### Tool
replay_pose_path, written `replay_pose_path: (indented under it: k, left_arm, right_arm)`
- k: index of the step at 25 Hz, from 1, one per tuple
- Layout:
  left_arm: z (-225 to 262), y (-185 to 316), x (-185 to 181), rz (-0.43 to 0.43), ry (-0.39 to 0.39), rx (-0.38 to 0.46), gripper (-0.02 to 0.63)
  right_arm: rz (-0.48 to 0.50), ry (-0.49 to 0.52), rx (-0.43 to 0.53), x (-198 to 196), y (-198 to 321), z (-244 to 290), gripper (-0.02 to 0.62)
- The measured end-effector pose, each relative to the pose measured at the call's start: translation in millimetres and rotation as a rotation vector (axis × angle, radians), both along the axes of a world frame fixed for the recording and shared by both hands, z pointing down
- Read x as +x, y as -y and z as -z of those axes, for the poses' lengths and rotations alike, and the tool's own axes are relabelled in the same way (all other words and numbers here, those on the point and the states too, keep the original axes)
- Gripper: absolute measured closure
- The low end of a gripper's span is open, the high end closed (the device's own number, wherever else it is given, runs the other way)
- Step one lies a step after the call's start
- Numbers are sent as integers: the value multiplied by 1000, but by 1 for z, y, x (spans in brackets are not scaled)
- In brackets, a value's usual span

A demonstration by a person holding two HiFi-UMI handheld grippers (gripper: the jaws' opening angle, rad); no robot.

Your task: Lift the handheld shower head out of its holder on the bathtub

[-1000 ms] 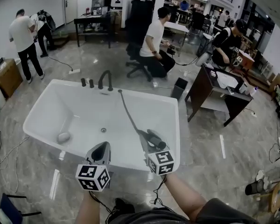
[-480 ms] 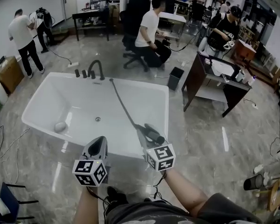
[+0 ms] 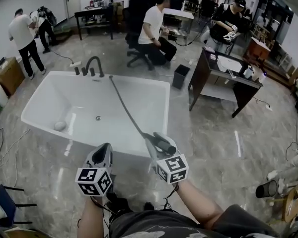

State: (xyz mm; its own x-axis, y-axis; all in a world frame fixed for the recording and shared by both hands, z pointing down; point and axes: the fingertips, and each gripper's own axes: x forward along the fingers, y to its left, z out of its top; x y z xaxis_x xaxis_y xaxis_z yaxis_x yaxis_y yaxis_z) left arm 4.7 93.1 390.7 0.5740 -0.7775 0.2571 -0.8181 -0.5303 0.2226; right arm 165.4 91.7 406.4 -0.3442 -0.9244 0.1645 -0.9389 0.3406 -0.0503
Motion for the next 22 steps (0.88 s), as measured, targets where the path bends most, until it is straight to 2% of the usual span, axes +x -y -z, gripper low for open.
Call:
replay_pose_path:
  k: [8, 22]
  left_arm:
    - [-3, -41, 21, -11, 3, -9, 591]
    - [-10, -75, 12, 3, 7, -13, 591]
  right_arm:
    - [8, 13, -16, 15, -43, -4, 454]
    - [49, -20, -46, -3, -66, -17, 454]
